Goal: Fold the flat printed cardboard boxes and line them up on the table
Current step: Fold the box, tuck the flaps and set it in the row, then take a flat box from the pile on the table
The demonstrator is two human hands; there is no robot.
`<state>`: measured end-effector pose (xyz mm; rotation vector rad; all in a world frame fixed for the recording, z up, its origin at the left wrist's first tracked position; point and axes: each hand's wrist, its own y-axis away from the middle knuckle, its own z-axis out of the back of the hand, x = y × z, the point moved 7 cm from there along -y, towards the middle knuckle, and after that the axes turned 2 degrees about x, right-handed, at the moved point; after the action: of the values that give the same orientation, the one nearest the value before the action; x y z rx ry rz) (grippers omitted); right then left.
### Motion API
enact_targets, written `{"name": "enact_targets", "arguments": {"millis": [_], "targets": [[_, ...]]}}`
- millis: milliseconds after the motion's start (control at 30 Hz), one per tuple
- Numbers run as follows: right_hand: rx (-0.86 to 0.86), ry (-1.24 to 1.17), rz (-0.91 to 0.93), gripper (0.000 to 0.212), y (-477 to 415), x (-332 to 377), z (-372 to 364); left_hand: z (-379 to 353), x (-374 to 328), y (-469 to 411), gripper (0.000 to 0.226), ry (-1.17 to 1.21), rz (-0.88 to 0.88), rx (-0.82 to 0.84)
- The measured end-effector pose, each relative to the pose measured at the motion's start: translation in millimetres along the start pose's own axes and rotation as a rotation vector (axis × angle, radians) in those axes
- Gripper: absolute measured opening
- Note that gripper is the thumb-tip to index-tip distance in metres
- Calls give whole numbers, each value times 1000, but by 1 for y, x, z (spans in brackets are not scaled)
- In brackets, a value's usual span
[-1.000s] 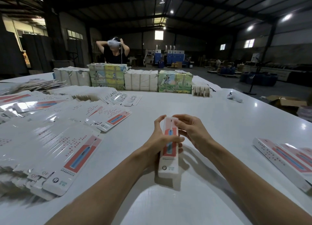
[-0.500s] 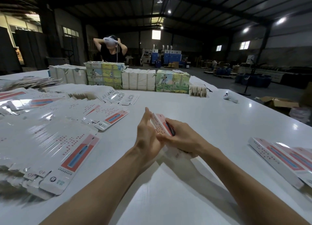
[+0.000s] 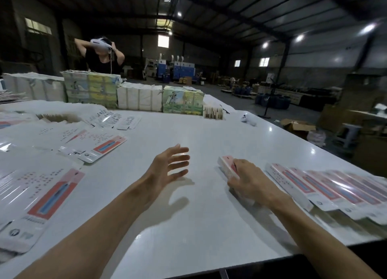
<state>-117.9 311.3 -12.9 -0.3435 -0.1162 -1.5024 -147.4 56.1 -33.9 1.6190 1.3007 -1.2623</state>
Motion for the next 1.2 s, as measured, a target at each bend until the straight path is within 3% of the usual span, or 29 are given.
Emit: {"name": "enact_targets", "arguments": {"millis": [67, 200, 400, 567, 767, 967, 1200], "targets": [[-31, 76, -83, 51, 10, -25, 2, -2, 0, 0, 36, -58, -18, 22], [-89, 325, -167, 60, 26, -59, 22, -5, 1, 1, 32, -172, -60, 80], [-134, 244, -236, 45, 47, -89, 40, -7, 2, 2, 38, -202, -60, 127], [-174, 295, -251, 47, 57, -103, 45, -10, -1, 6, 39, -227, -55, 141], [-242, 304, -21, 53, 19, -34, 44, -7, -2, 9, 22, -260, -60, 81], [-287, 160, 258, 40, -31, 76, 15, -1, 0, 11, 30, -296, -63, -25], [-255, -118, 301, 33, -45, 106, -38, 31, -16, 10, 24, -621, -50, -275]]}}
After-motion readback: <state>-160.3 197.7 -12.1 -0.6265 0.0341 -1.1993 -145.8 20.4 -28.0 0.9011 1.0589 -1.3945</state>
